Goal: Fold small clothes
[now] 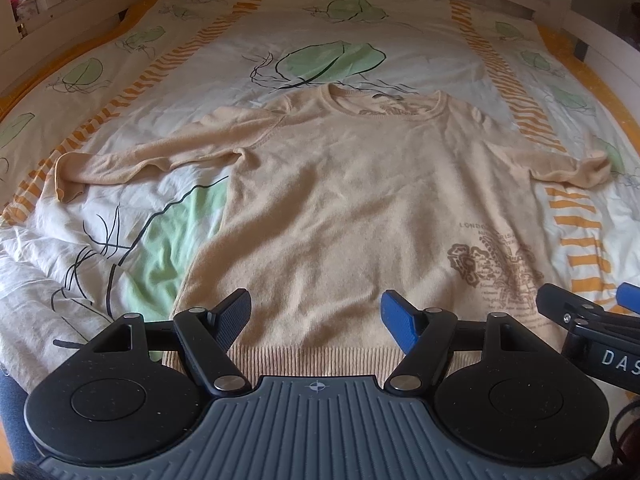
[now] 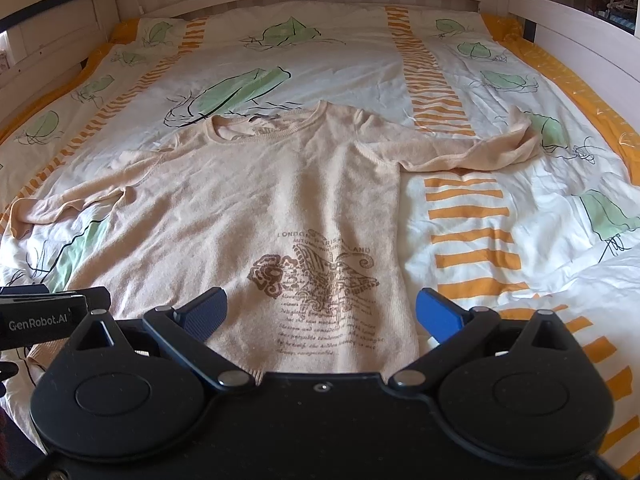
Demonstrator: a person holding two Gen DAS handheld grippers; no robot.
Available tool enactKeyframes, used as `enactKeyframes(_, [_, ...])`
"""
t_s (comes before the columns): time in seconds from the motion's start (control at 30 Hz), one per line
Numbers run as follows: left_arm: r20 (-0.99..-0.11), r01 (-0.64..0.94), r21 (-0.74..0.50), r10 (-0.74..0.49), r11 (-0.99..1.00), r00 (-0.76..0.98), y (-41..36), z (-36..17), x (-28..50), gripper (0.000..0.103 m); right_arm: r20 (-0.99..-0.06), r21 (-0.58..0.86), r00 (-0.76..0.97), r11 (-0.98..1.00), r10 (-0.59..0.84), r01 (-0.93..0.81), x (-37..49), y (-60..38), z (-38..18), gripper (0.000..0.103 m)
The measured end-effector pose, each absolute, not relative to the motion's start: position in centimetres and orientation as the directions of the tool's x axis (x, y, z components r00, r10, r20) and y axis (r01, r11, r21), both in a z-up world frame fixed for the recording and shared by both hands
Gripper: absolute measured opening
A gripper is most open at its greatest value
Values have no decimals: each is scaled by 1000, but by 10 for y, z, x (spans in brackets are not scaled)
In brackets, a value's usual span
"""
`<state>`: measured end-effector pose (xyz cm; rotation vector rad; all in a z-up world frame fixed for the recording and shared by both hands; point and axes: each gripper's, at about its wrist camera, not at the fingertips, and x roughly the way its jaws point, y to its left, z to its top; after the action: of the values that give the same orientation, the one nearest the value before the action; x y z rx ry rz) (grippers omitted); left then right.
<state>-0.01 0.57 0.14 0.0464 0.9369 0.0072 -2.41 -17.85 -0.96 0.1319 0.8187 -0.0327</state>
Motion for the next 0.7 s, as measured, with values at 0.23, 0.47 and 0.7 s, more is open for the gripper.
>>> enactKeyframes(0.23, [-812, 24, 41, 19, 999, 584, 4, 0, 0, 70, -732, 99, 681, 992, 19, 78, -24, -176, -9, 101])
enactKeyframes(0.47, [-823, 44, 37, 6, 998, 568, 1, -4, -4, 70, -739, 95, 673, 992, 14, 84, -26, -178, -10, 101])
enactKeyframes(0.7, [-828, 59, 38, -2, 998, 561, -1, -4, -4, 70, -750, 93, 661, 991, 7, 96, -28, -180, -13, 101])
